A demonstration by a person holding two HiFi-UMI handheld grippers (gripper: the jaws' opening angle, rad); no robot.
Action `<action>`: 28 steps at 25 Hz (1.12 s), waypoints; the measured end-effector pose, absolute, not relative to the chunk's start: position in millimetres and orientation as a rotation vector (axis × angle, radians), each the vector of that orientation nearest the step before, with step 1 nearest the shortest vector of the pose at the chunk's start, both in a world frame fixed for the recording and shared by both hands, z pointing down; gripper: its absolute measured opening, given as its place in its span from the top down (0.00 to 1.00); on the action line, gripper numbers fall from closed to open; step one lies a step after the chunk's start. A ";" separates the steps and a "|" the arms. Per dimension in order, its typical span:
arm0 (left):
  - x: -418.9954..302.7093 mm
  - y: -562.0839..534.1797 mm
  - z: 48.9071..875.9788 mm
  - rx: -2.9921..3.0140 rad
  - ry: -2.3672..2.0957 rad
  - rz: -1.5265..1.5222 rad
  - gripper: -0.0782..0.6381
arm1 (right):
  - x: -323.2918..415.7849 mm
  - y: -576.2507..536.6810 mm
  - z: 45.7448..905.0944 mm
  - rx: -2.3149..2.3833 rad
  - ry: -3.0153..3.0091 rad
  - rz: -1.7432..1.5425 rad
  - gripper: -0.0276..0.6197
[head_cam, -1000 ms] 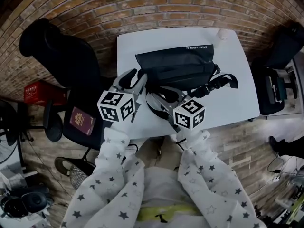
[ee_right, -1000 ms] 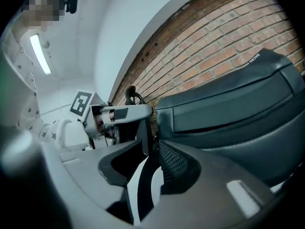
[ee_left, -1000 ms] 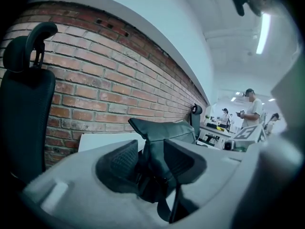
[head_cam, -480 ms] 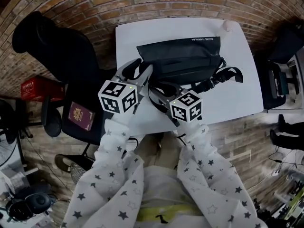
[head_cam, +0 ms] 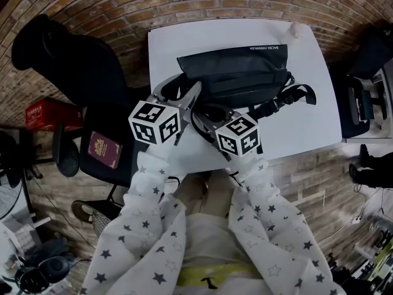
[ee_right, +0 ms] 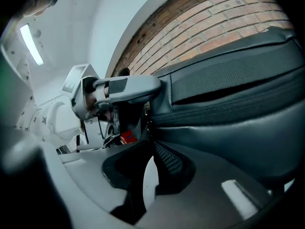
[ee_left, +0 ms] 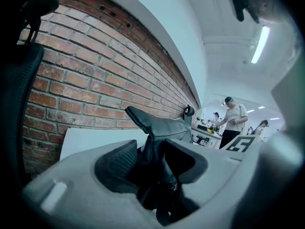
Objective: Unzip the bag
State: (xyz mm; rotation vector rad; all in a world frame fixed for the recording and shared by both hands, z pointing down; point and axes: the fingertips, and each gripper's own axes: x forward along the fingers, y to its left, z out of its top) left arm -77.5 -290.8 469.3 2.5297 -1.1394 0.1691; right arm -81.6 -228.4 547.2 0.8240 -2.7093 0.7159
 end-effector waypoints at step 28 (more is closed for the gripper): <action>-82.4 -292.2 471.3 2.545 -1.117 0.150 0.69 | -68.4 -223.3 538.2 0.727 -2.642 0.704 0.93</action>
